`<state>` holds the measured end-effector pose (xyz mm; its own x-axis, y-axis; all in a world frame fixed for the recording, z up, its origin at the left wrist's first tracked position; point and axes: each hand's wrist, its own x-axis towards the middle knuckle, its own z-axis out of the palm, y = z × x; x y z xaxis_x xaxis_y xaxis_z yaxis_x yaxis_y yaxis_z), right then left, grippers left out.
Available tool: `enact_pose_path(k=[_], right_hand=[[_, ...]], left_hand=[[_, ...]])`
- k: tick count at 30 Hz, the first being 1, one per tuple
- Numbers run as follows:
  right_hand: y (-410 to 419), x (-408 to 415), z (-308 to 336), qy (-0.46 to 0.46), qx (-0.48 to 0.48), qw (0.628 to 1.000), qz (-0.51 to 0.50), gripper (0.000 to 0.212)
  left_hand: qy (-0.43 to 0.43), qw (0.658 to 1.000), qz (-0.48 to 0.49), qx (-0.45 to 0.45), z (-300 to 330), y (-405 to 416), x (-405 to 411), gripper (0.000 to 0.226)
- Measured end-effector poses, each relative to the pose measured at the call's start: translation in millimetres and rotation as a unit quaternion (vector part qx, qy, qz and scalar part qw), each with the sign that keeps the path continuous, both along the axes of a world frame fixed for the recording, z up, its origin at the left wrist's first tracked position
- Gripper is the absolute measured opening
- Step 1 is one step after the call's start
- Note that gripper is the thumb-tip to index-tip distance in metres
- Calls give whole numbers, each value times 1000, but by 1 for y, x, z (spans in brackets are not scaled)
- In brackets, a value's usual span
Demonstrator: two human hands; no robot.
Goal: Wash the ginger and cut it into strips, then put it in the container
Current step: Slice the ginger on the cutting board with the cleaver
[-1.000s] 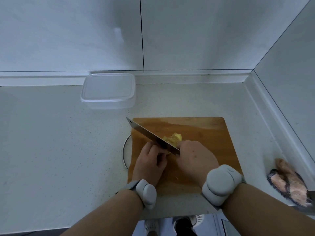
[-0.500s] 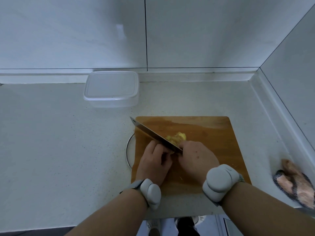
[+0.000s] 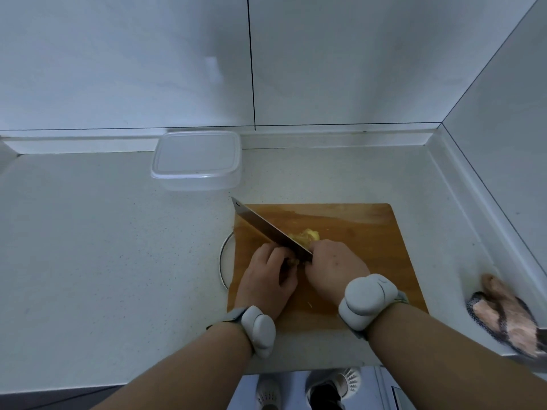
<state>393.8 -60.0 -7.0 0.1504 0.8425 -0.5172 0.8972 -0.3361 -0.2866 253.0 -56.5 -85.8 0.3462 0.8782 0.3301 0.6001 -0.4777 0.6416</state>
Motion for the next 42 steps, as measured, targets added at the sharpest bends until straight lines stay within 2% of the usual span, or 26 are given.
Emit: enact_pose_path(k=[6, 9, 14, 23, 30, 33, 38, 42], right_hand=[[0, 0, -1, 4, 15, 1000, -2, 20], [-1, 0, 0, 11, 14, 1000, -1, 20], [-7, 2, 1, 7, 22, 1000, 2, 18], [-13, 6, 2, 15, 15, 1000, -2, 18], [-13, 6, 4, 4, 23, 1000, 6, 19], [-15, 5, 8, 0, 32, 999, 8, 18], [-17, -2, 18, -23, 58, 998, 17, 17], [-18, -8, 18, -47, 43, 998, 19, 17]], left_hand=[[50, 996, 70, 0, 11, -6, -5, 12], [81, 993, 89, 13, 15, -3, -9, 14], [55, 998, 1, 5, 4, -6, -27, 20], [19, 1000, -2, -8, 5, -5, -9, 14], [7, 999, -29, 17, -1, -2, -11, 8], [6, 999, -45, 28, -3, 1, -13, 16], [0, 999, -33, 38, -7, 2, -11, 17], [3, 998, -24, 50, -6, 3, -8, 19]])
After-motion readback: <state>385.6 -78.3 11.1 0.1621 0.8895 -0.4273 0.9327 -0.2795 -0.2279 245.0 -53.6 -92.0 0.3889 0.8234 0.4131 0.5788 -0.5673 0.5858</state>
